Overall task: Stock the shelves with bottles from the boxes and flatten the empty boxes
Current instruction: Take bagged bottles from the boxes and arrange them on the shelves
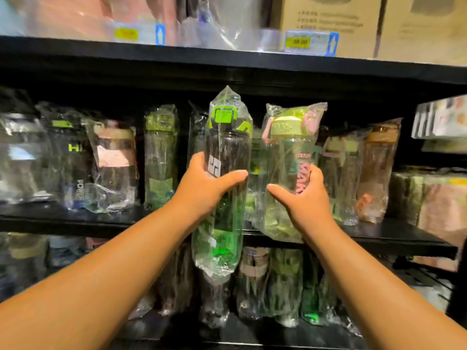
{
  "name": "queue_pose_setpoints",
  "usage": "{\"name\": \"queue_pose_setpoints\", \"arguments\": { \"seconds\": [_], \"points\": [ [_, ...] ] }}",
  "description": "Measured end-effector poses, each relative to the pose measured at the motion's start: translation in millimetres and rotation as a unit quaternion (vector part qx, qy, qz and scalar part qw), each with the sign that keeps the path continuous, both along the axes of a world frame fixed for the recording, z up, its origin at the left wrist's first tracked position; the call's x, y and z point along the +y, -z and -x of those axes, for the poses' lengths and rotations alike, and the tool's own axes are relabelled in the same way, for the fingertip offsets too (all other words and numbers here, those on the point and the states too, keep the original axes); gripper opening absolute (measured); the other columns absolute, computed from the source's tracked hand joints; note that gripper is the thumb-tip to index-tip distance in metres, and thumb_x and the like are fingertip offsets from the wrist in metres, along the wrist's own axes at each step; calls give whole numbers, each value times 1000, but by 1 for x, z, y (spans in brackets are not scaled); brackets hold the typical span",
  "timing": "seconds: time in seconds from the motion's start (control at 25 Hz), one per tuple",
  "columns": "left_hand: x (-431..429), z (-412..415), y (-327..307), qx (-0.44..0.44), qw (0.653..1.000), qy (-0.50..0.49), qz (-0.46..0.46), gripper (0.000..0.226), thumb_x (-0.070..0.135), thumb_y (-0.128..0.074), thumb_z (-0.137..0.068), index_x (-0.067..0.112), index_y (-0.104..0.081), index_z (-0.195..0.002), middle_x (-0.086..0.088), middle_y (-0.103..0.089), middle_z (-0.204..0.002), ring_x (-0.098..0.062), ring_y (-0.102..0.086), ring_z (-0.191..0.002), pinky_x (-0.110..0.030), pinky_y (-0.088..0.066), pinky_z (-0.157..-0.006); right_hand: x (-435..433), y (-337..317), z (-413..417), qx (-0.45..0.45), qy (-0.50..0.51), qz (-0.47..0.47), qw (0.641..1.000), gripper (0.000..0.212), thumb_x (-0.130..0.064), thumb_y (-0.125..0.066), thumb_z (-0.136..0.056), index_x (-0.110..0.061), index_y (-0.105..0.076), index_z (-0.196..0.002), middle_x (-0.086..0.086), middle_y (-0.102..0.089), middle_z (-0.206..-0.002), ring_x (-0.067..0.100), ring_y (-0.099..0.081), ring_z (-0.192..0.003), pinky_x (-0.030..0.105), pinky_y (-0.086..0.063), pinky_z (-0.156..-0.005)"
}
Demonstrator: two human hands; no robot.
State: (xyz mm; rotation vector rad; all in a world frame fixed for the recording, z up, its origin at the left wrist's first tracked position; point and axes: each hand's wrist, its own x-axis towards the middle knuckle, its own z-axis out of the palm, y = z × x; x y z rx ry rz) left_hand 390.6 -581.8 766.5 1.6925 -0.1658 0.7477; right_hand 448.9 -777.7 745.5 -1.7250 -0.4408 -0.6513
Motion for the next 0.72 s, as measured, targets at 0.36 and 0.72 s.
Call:
{"name": "queue_pose_setpoints", "arguments": {
  "seconds": [0.36,0.72],
  "points": [
    [43,-34,7,25,998,44,46,82,56,-86,-53,19,-58,-121,-1,-73,-110,-18,-72,-99,-44,-56,-92,56,32,-41,5,50,13,999,98,-42,-79,-79,-16,-21,-153,0,-34,-152,11,-39,-134,27,-32,-110],
    [46,-31,-3,12,995,66,78,42,33,-77,-81,21,-56,-116,4,-72,-107,-3,-72,-85,-21,-55,-68,56,38,-44,35,121,169,978,105,-60,-67,-82,-25,-1,-157,4,-15,-154,27,-20,-140,47,-27,-112]
  ]
}}
